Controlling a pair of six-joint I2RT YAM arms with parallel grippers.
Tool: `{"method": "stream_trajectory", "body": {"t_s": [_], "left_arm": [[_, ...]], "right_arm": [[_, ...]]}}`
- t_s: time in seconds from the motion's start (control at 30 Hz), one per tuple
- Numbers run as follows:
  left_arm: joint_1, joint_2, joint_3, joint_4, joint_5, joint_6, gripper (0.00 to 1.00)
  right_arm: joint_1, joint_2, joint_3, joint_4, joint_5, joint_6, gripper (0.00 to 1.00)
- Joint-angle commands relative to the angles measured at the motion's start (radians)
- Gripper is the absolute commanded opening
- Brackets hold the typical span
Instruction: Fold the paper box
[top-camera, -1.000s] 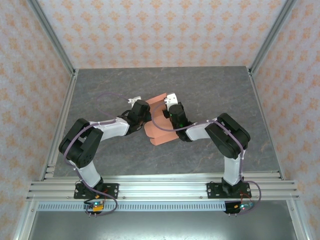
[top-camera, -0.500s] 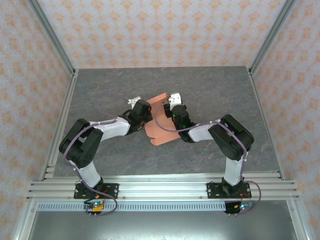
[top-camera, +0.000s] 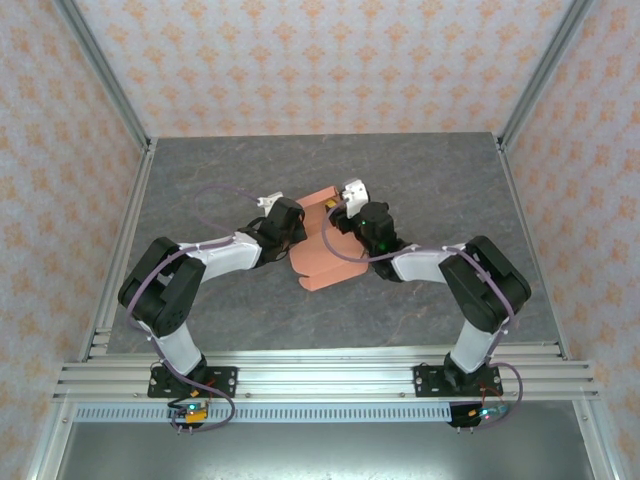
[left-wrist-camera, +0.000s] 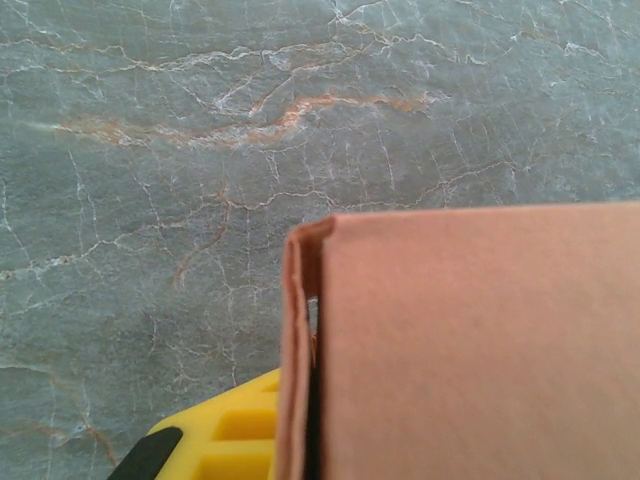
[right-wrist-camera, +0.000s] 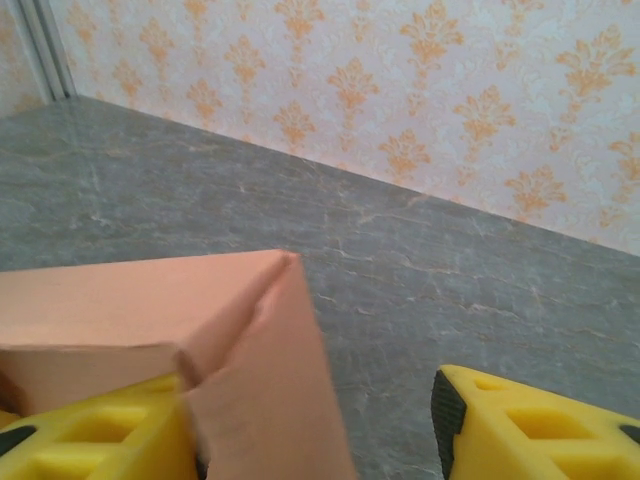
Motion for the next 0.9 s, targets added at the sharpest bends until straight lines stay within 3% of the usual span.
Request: {"method": "stream_trajectory", "body": {"t_s": [0.0, 0.27, 0.4, 0.6, 0.73, 0.87], "left_arm": [[-0.005, -0.042, 0.005, -0.004, -0.010, -0.015, 0.00], [-0.004, -0.026, 0.027, -0.004, 0.021, -0.014, 0.00], [-0.006, -0.020, 0.033, -0.002, 0.040, -0.032, 0.00], [-0.009, -0.031, 0.022, -0.018, 0.047, -0.059, 0.00], [-0.010, -0.030, -0.003, -0.007, 0.040, -0.082, 0.00], [-0.011, -0.026, -0.020, 0.001, 0.051, -0.102, 0.00]], "right_arm": [[-0.005, 0.021, 0.051, -0.037, -0.021, -0.082, 0.56], [-0.004, 0.084, 0.121, -0.011, 0.039, -0.076, 0.35], [0.019, 0.146, 0.131, 0.122, 0.236, -0.018, 0.33], [0.023, 0.197, 0.155, 0.166, 0.479, 0.044, 0.07], [0.025, 0.214, 0.173, 0.166, 0.567, 0.049, 0.08], [0.035, 0.194, 0.144, 0.186, 0.557, 0.049, 0.08]]}}
